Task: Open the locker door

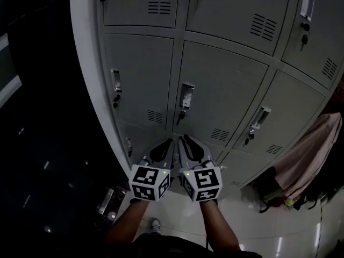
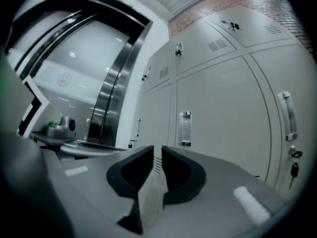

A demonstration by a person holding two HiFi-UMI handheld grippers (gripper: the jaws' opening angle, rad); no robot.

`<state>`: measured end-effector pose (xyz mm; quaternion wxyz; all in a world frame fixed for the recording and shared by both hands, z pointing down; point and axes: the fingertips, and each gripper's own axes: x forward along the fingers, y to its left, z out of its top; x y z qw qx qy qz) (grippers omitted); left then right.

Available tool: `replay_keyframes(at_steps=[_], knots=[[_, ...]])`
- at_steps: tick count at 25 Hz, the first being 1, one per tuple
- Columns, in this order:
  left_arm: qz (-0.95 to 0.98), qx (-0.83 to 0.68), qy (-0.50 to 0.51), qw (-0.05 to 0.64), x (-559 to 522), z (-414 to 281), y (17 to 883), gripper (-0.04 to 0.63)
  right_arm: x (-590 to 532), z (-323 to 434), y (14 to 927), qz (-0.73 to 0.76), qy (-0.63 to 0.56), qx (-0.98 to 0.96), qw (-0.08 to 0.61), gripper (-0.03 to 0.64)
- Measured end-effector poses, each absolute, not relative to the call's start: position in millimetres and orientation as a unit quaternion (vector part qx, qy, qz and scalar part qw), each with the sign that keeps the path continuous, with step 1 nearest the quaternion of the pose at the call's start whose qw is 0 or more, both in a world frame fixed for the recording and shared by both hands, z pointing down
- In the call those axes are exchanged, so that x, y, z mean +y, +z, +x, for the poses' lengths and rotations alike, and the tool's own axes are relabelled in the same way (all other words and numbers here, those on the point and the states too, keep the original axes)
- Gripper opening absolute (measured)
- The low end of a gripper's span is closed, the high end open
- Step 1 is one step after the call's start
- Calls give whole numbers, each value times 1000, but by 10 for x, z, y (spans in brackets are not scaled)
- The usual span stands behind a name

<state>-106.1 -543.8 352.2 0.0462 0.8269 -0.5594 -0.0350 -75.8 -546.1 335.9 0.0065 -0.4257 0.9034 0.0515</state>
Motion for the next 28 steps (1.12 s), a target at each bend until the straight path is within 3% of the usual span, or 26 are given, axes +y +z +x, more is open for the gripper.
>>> replay_keyframes(at_steps=[12, 28], knots=[[846, -529, -40, 43, -6036, -1404, 3448, 5, -6282, -943, 3079, -474, 43, 879, 33, 122], [860, -508, -37, 44, -6355, -1544, 3466, 5, -6771, -1079, 2903, -486, 32, 873, 32, 161]])
